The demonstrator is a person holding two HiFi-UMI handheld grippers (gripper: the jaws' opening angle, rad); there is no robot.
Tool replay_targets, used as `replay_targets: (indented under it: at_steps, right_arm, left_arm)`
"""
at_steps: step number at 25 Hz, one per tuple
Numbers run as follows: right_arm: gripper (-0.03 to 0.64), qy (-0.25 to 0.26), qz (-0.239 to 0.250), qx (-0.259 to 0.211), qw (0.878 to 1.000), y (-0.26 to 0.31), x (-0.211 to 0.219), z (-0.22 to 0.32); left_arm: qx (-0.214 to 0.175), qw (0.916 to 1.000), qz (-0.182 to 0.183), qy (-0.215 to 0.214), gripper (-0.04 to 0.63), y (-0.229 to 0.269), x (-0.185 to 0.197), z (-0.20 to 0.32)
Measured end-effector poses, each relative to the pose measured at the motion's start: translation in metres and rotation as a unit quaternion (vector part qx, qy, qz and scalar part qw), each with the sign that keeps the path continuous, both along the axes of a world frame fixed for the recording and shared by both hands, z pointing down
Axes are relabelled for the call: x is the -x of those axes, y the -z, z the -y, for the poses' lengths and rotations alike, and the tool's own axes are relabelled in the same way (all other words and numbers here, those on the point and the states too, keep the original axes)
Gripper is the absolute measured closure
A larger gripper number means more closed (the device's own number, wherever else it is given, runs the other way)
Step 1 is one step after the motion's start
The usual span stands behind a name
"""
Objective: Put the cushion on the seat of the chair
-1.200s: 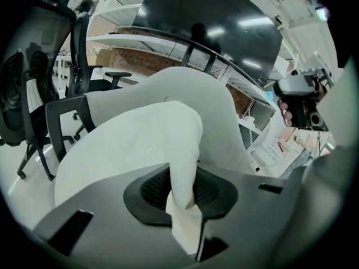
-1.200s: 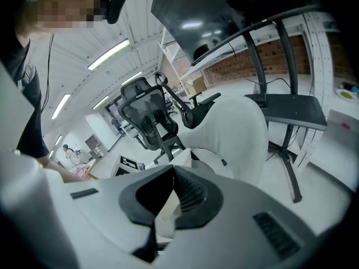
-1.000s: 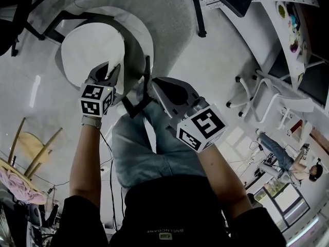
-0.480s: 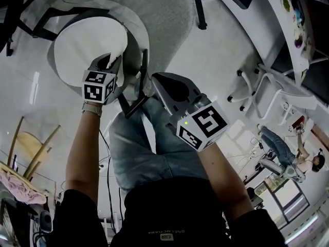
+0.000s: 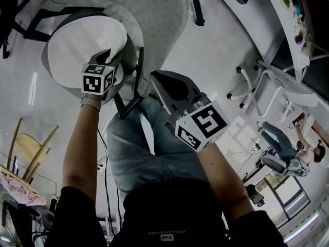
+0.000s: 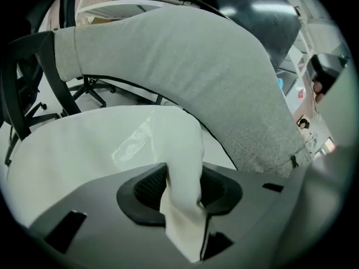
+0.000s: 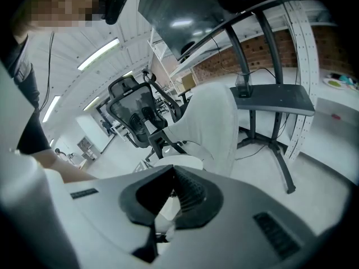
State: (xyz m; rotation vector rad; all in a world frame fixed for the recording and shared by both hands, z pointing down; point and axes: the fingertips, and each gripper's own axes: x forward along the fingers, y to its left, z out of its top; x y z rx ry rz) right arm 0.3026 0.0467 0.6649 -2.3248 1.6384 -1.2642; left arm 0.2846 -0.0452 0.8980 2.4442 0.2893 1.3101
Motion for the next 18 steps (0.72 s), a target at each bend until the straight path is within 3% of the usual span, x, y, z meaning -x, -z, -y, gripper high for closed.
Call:
replay_targets:
  at_steps: [9,18]
  right_arm:
    - [0.607,-0.003,0.003,0.005,1.0,-0.003,0.005,-0.01]
    - [0.607,-0.007,0.002,0.01,1.0,-0.002,0.007,-0.014]
  left_arm:
    - [0.029,0.9996,0.007,0.003,0.348,-0.01,-0.009,-0.015]
    - [0.046,0.9978,-0.014,-0.046,0.25,0.001,-0.011,-0.037]
